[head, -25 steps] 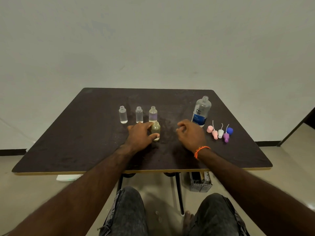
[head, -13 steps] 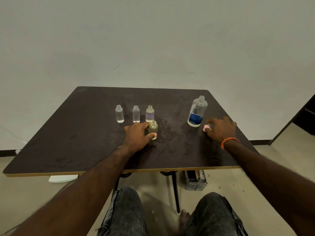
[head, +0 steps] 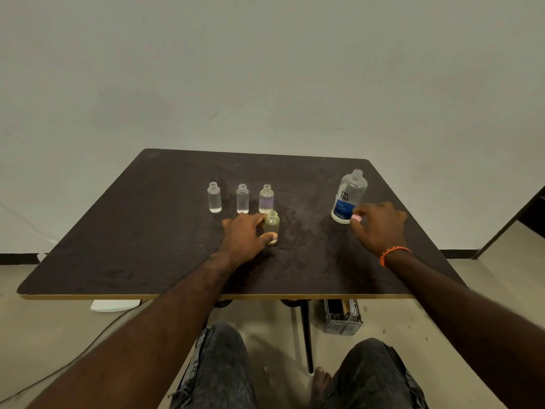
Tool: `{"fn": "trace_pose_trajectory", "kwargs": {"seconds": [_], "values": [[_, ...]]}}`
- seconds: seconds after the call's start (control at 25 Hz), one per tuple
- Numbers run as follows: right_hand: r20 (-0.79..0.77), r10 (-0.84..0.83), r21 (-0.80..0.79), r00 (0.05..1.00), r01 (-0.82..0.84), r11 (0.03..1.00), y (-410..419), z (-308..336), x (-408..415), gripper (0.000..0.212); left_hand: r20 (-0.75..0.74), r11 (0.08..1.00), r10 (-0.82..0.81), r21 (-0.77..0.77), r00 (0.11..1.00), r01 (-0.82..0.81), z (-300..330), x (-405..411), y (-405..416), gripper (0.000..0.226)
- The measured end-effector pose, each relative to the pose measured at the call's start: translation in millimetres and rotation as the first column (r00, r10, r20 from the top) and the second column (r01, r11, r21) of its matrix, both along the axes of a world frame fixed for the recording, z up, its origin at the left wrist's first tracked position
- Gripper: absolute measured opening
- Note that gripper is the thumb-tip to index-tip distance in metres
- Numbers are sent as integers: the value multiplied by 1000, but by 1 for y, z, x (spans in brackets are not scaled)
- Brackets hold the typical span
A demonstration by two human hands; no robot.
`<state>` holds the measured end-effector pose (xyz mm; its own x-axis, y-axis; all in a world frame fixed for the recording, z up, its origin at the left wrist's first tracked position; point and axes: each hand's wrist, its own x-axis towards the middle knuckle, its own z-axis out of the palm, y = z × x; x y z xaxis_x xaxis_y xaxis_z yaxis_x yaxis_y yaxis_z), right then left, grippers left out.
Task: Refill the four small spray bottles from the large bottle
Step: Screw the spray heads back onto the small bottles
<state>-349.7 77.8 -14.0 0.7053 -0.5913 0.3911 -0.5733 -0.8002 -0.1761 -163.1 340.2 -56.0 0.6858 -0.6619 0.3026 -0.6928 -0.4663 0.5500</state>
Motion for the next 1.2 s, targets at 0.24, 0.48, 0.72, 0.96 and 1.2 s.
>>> {"fn": "trace_pose_trajectory", "kwargs": {"seconds": [0.24, 0.48, 0.72, 0.96, 1.2], "values": [[301, 403, 159, 865, -462, 873, 78, 25, 40, 20, -12, 1000, 10, 4, 1000, -10, -2, 0, 1, 36], [296, 469, 201, 832, -535, 821, 118, 28, 83, 23, 21, 998, 18, 64, 1000, -20, -5, 2, 0, 34], [212, 491, 193, 845, -528, 827, 125, 26, 89, 22, 39, 997, 15, 74, 999, -18, -8, 3, -1, 38], [277, 313, 314, 909, -393, 864, 131, 19, 96, 33, 18, 996, 31, 82, 999, -32, -10, 2, -2, 43], [226, 507, 305, 832, -554, 775, 126, 20, 91, 46, 14, 997, 3, 78, 1000, -4, -10, 4, 1, 41]]}}
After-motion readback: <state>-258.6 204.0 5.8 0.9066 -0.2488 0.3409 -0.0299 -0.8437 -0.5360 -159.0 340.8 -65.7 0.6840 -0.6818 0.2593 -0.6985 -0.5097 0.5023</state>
